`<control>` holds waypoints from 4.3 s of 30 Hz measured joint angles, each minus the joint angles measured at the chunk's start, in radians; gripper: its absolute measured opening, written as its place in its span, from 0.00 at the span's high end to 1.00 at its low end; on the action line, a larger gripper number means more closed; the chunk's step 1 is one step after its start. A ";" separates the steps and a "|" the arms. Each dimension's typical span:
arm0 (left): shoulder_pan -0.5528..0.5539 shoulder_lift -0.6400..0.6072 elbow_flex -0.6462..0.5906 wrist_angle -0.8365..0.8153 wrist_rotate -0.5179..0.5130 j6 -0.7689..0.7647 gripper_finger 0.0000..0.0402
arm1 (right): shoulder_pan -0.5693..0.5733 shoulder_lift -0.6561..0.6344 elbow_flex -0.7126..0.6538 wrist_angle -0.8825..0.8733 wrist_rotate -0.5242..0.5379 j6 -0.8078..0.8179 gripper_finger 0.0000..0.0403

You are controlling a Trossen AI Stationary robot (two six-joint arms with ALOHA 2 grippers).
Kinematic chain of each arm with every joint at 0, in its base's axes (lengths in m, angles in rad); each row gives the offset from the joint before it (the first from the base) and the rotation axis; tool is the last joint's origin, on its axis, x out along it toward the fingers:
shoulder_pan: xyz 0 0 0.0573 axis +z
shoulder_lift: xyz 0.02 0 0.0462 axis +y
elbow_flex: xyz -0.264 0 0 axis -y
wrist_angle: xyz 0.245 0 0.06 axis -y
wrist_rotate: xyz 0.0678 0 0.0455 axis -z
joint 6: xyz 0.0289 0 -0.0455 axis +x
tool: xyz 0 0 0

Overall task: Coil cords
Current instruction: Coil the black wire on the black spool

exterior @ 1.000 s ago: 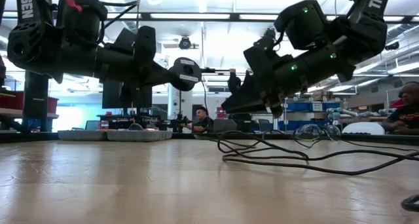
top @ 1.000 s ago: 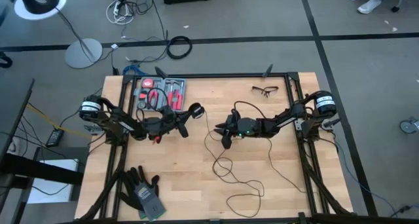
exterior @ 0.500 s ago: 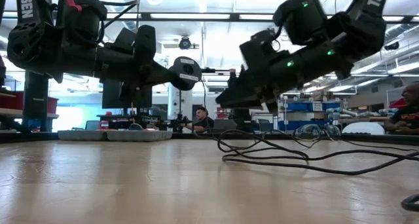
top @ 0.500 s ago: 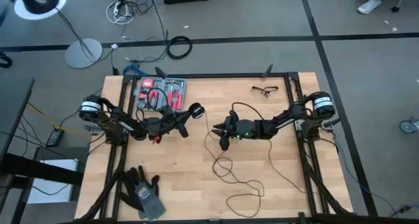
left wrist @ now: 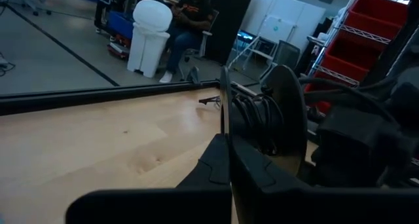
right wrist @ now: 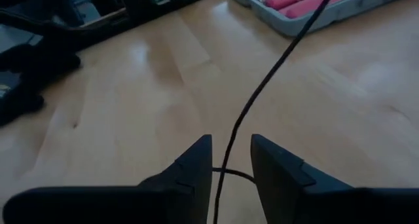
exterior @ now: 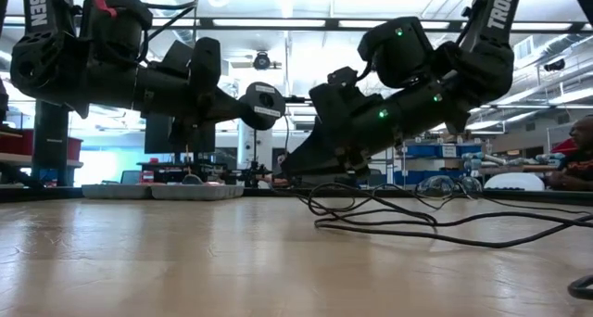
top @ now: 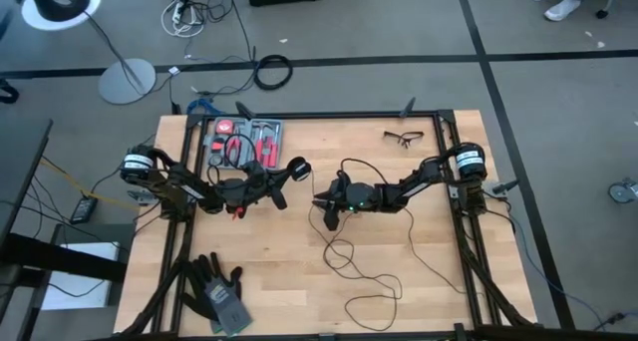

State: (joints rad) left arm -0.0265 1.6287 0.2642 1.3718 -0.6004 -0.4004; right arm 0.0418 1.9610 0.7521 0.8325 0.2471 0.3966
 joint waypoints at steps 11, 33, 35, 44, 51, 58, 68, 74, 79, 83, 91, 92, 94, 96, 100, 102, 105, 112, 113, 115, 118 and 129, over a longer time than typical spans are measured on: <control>0.000 0.000 0.004 0.022 0.000 0.000 1.00 | 0.002 0.000 0.028 -0.025 -0.014 -0.008 0.98; -0.002 0.000 0.008 -0.165 0.045 -0.072 1.00 | -0.065 0.009 0.381 -0.390 -0.259 -0.194 1.00; -0.002 0.000 0.008 -0.149 0.045 -0.075 1.00 | -0.075 0.009 0.380 -0.390 -0.281 -0.189 1.00; -0.002 0.001 0.007 -0.066 0.031 -0.076 1.00 | -0.058 0.013 0.380 -0.358 -0.272 -0.212 1.00; -0.002 0.001 0.006 -0.035 0.023 -0.101 1.00 | -0.030 0.015 0.378 -0.363 -0.204 -0.245 1.00; 0.000 0.000 0.011 0.035 0.003 -0.104 1.00 | -0.001 0.019 0.377 -0.436 -0.203 -0.245 1.00; -0.002 0.000 0.011 -0.047 0.012 -0.075 1.00 | 0.003 0.019 0.378 -0.378 -0.194 -0.276 1.00; -0.002 0.000 0.010 -0.100 0.037 -0.063 1.00 | -0.019 0.019 0.378 -0.379 -0.188 -0.254 1.00; -0.002 0.000 0.010 -0.158 0.038 -0.054 1.00 | -0.035 -0.014 0.377 -0.434 -0.185 -0.234 1.00; -0.002 0.000 0.010 -0.193 0.038 -0.054 1.00 | -0.043 -0.051 0.377 -0.479 -0.162 -0.240 1.00; -0.002 0.000 0.010 -0.214 0.085 -0.053 1.00 | -0.078 -0.121 0.377 -0.571 -0.161 -0.242 1.00; -0.002 0.000 0.010 -0.218 0.089 -0.054 1.00 | -0.082 -0.128 0.377 -0.570 -0.161 -0.242 1.00; -0.002 0.000 0.010 -0.219 0.089 -0.055 1.00 | -0.086 -0.140 0.377 -0.572 -0.171 -0.238 1.00; -0.002 0.000 0.010 -0.213 0.088 -0.055 1.00 | -0.085 -0.148 0.377 -0.594 -0.189 -0.233 1.00; -0.002 0.000 0.009 -0.199 0.086 -0.055 1.00 | -0.077 -0.158 0.377 -0.692 -0.191 -0.230 1.00; -0.002 0.000 0.009 -0.187 0.069 -0.056 1.00 | -0.071 -0.157 0.377 -0.757 -0.187 -0.208 1.00; -0.002 0.000 0.005 -0.157 0.047 -0.056 1.00 | -0.050 -0.157 0.373 -0.801 -0.167 -0.195 1.00; -0.002 0.000 -0.072 0.070 0.019 -0.053 1.00 | 0.017 -0.157 0.222 -0.628 -0.063 -0.162 1.00; -0.002 0.000 -0.084 0.101 0.019 -0.053 1.00 | 0.022 -0.157 0.184 -0.558 -0.060 -0.161 1.00; -0.002 0.000 -0.104 0.135 0.018 -0.054 1.00 | 0.024 -0.146 0.113 -0.378 -0.057 -0.162 1.00; -0.002 0.000 -0.104 0.155 0.019 -0.056 1.00 | 0.023 -0.114 0.046 -0.163 -0.056 -0.158 0.98; -0.002 0.000 -0.088 0.155 0.020 -0.051 1.00 | -0.015 -0.120 0.034 -0.243 -0.095 -0.058 0.75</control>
State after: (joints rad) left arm -0.0280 1.6287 0.1758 1.5265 -0.5808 -0.4519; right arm 0.0265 1.8410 0.7864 0.5898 0.1522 0.3386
